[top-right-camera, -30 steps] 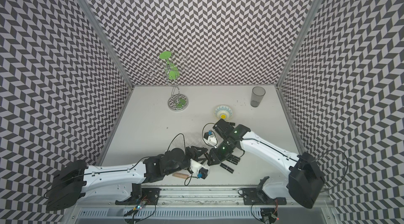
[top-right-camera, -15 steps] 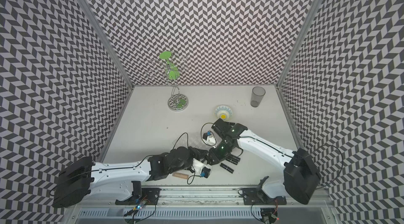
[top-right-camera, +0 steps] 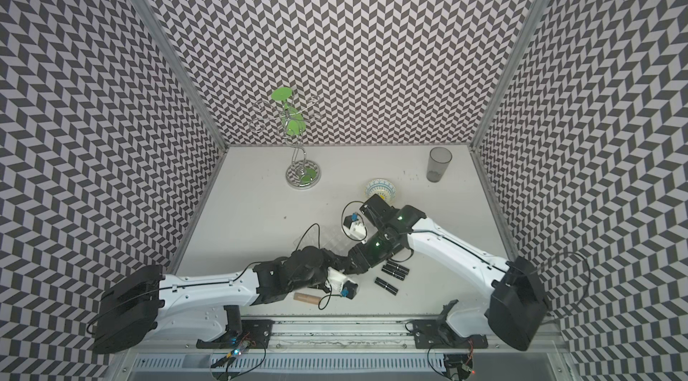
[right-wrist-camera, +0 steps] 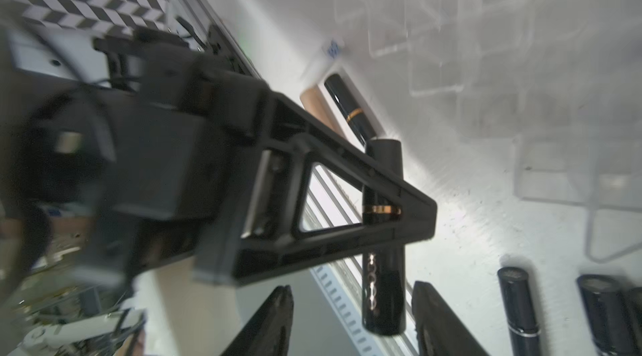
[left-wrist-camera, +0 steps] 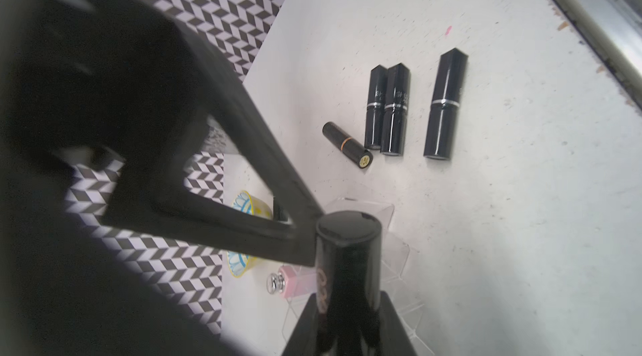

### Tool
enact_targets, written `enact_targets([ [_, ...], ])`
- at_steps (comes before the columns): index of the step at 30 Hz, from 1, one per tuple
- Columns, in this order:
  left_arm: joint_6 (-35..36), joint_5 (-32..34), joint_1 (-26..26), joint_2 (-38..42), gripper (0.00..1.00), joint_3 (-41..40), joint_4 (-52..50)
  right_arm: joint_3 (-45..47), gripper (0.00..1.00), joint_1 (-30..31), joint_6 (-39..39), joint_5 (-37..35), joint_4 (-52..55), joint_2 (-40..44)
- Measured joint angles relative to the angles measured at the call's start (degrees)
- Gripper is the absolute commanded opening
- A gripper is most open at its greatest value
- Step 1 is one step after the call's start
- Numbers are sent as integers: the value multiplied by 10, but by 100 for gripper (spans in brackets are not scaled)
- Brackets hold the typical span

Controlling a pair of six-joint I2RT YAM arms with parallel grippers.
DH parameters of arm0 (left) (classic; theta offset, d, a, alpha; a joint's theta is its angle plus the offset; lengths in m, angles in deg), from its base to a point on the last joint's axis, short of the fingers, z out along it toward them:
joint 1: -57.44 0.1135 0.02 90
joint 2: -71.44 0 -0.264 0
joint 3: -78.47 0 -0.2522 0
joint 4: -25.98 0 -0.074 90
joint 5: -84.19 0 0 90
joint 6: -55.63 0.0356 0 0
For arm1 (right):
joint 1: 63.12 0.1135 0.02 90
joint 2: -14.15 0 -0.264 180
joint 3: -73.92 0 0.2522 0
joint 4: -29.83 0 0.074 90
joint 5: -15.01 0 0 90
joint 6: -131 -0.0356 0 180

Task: Arrange the lipsticks in the organizer
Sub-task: Adjust the lipstick.

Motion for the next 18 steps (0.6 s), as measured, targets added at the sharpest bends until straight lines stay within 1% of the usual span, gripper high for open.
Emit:
enact_targets([
  [3, -65, -26, 28, 0, 18, 37, -23, 7, 57, -9, -33, -26, -41, 73],
  [5, -109, -53, 42, 1, 17, 61, -29, 37, 53, -9, -66, -42, -110, 131],
  [7, -150, -89, 50, 3, 17, 70, -28, 85, 53, -8, -104, -62, -196, 192],
  [8, -176, -110, 54, 4, 13, 70, -27, 112, 53, -6, -122, -72, -235, 223],
  [9, -200, -129, 60, 4, 6, 70, -28, 140, 53, -4, -139, -84, -272, 249],
  [10, -226, -151, 67, 4, 1, 70, -28, 163, 53, -2, -153, -97, -304, 269],
  [11, -259, -178, 78, 4, 0, 70, -26, 185, 53, -2, -167, -112, -336, 288],
  [13, -323, -228, 104, 4, 1, 66, -11, 215, 54, -2, -186, -140, -383, 315],
  [14, -359, -246, 118, 5, 4, 64, 6, 229, 54, -1, -193, -146, -397, 325],
  [15, -392, -259, 130, 5, 5, 64, 28, 242, 54, 3, -198, -151, -408, 331],
  [18, -477, -291, 157, 9, 5, 59, 93, 286, 53, 11, -212, -150, -450, 335],
])
